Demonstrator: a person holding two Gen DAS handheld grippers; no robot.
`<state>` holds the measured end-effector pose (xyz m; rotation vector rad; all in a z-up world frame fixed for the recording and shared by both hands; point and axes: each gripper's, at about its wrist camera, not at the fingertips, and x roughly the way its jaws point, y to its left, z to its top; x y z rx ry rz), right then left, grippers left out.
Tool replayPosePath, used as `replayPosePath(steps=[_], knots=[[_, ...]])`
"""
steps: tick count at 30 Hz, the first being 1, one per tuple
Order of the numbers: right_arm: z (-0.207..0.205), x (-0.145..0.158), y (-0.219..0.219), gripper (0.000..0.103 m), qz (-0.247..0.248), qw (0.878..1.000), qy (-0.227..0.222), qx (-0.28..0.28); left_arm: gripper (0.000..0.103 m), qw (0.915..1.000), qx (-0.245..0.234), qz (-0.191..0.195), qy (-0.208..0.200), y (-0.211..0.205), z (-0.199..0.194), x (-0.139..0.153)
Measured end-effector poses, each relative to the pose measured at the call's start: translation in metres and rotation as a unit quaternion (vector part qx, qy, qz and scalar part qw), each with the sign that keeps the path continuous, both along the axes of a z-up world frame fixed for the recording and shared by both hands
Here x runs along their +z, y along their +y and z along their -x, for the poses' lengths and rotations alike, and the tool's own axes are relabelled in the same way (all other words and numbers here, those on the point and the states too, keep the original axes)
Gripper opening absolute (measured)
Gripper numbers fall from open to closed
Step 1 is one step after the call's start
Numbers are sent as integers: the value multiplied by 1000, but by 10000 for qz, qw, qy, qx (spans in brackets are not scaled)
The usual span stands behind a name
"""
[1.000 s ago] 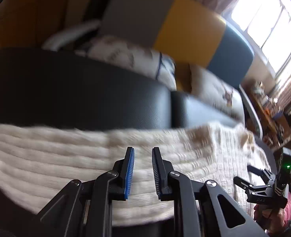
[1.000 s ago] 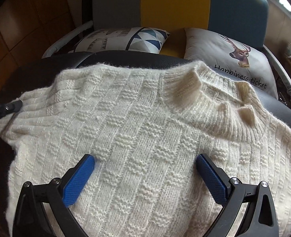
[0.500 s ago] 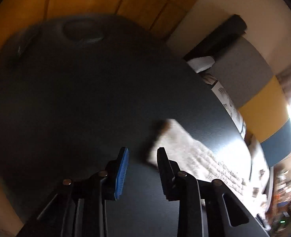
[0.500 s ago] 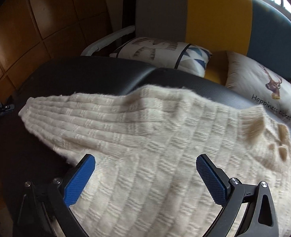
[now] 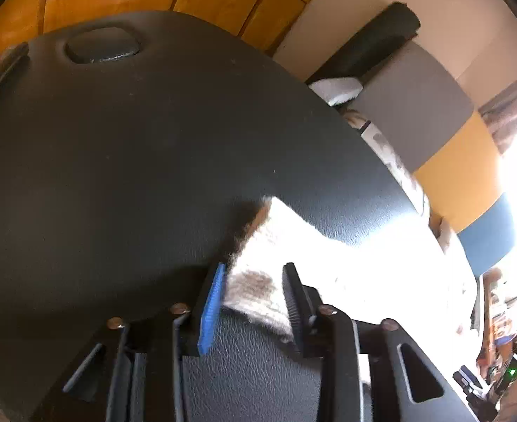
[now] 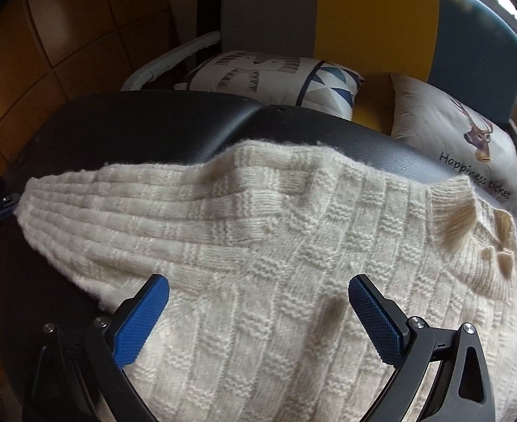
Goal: Fold clothes
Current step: 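Smooth the sleeve flat along the bench with the left gripper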
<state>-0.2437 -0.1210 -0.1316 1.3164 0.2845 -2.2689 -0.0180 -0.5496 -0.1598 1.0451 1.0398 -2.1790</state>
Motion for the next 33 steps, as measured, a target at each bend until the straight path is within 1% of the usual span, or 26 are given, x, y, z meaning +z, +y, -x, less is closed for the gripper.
replayPosePath(steps=[2, 5, 6, 9, 11, 13, 15, 17, 19, 20, 22, 24, 25, 28, 29, 31, 32, 33], knots=[[5, -5, 0, 103, -31, 9999, -92, -71, 5, 9999, 103, -39, -39, 3, -9, 1], [4, -7, -3, 103, -44, 10000, -58, -8, 3, 9987, 400, 208, -254, 4, -29, -2], [3, -8, -4, 103, -48, 10000, -47, 13, 3, 9983, 437, 279, -283, -4, -34, -4], [2, -10, -7, 103, -62, 10000, -14, 76, 1, 9963, 453, 480, -552, -3, -28, 0], [1, -12, -9, 103, -70, 9999, 8, 118, 1, 9934, 507, 660, -794, -1, -24, 2], [1, -13, -11, 103, -79, 9998, 30, 160, 1, 9922, 646, 619, -872, -4, -24, 3], [0, -15, -13, 103, -88, 9997, 52, 202, 0, 9867, 909, 776, -1103, -5, -28, 4], [1, -16, -13, 103, -51, 9998, 61, 209, 0, 9871, 964, 676, -1085, -4, -33, 6], [2, -13, -12, 103, -33, 9999, -1, 166, 3, 9882, 984, 606, -1006, -1, -38, 11], [1, -10, -9, 103, 18, 9999, -34, 132, 6, 9889, 981, 604, -939, 3, -40, 16], [-5, -1, 3, 103, 268, 9996, -2, 42, 9, 9906, 874, 718, -769, 15, -39, 30], [-14, 8, 19, 103, 445, 9990, 46, -58, 14, 9946, 526, 778, -437, 36, -29, 46], [-19, 11, 30, 103, 502, 9986, 76, -113, 14, 9958, 342, 806, -264, 47, -24, 53], [-34, 16, 70, 103, 563, 9978, 128, -327, 17, 9964, -405, 743, 67, 98, 21, 69], [-38, 15, 86, 103, 567, 9974, 104, -428, 17, 9950, -712, 695, 117, 118, 41, 71], [-46, 13, 117, 103, 543, 9965, 54, -627, 18, 9890, -1342, 589, 199, 158, 82, 75], [-50, 11, 133, 103, 487, 9960, 47, -741, 18, 9833, -1726, 505, 287, 184, 101, 75], [-51, 8, 147, 103, 434, 9954, 49, -851, 18, 9757, -2119, 415, 382, 211, 120, 76]])
